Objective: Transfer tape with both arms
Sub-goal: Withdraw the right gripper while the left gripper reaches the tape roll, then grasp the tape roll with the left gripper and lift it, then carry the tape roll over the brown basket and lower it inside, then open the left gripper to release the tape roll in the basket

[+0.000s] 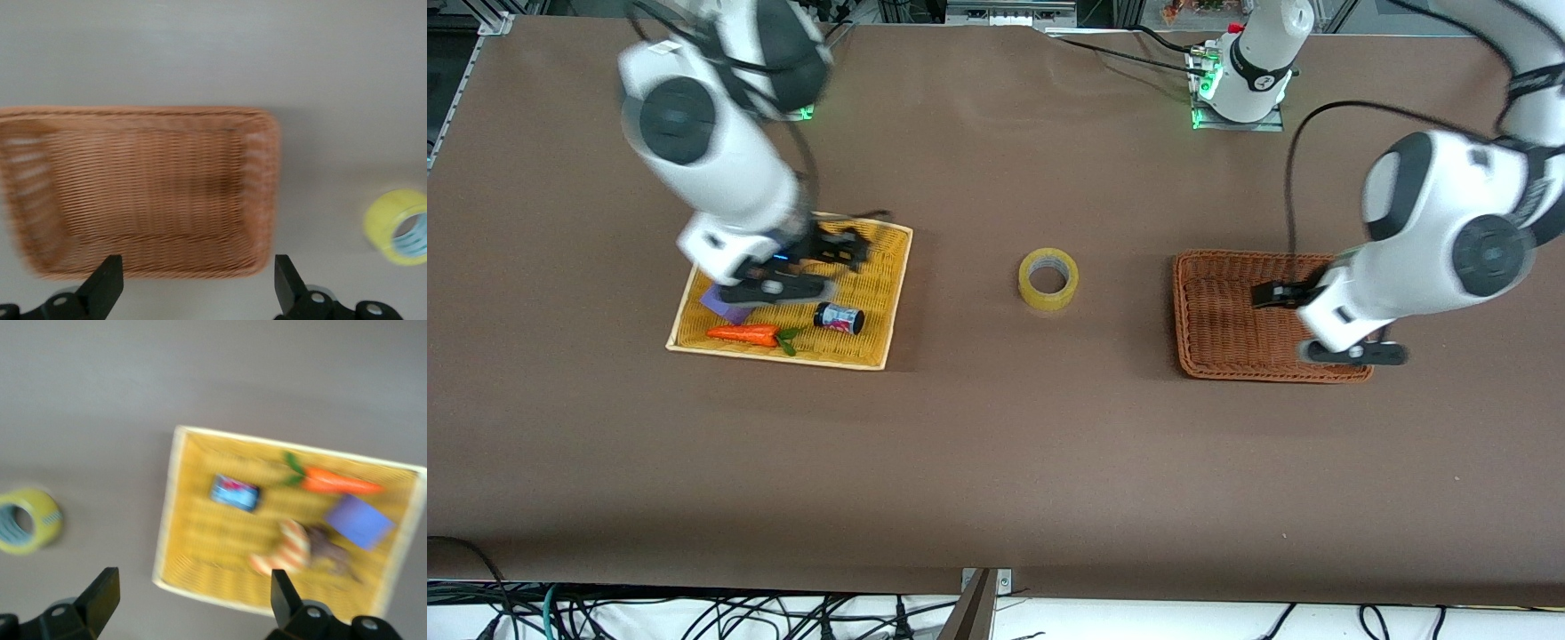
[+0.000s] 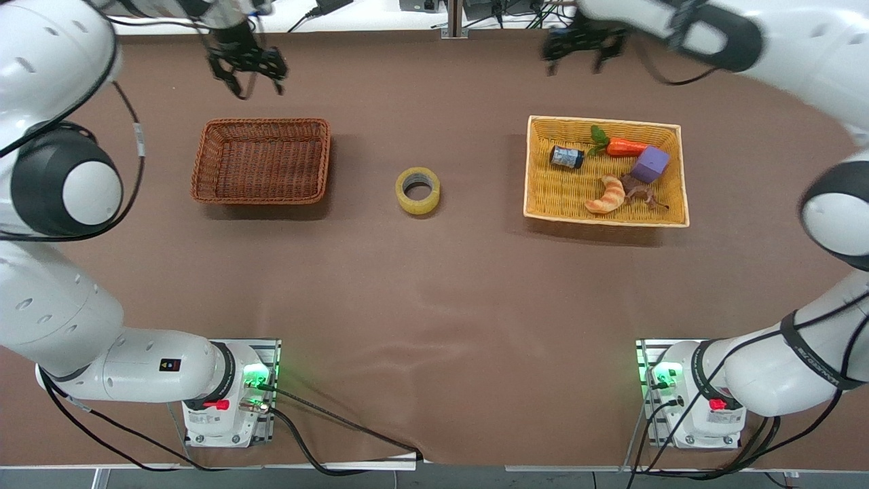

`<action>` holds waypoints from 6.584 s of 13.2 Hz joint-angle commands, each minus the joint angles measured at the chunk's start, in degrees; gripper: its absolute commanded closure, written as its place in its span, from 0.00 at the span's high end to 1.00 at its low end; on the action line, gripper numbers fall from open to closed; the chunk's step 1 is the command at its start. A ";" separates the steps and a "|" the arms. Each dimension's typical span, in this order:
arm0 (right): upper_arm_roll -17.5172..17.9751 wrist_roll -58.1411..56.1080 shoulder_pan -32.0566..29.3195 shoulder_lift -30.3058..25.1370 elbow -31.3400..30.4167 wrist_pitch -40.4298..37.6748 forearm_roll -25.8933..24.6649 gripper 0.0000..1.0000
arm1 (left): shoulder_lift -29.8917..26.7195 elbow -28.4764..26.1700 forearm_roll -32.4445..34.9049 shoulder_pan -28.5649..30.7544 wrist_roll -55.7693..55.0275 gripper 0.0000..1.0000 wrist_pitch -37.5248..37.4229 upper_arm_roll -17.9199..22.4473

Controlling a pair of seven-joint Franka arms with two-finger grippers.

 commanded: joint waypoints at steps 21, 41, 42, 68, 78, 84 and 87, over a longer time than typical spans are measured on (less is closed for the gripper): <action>-3.28 -18.82 -11.17 -8.00 -5.29 -4.42 -4.27 1.00 | 8.70 -19.45 14.79 -4.95 -40.57 1.00 32.32 -22.45; -3.11 -18.29 -10.73 -7.48 -5.82 -4.51 -4.27 1.00 | 15.65 -17.78 23.94 -4.60 -54.90 0.00 38.83 -21.66; -3.11 -18.38 -10.73 -7.48 -5.82 -4.51 -4.27 1.00 | 14.87 -17.78 23.94 -3.82 -54.55 0.00 38.22 -21.83; -2.93 -18.03 -9.76 -6.25 -5.99 -3.72 -4.36 1.00 | 5.27 -24.10 4.60 2.08 18.85 0.00 35.04 8.49; -3.02 -18.11 -9.85 -6.07 -5.20 -3.45 -6.10 1.00 | 5.19 -16.75 3.55 2.08 18.23 1.00 22.72 8.14; -3.20 -19.61 -10.29 -5.98 -4.76 -3.45 -5.85 1.00 | 3.79 7.06 0.82 2.08 14.64 1.00 -8.24 7.96; -3.28 -20.65 -10.38 -5.98 -4.76 -3.54 -5.41 1.00 | 0.20 14.12 1.34 1.21 13.13 1.00 -16.96 8.05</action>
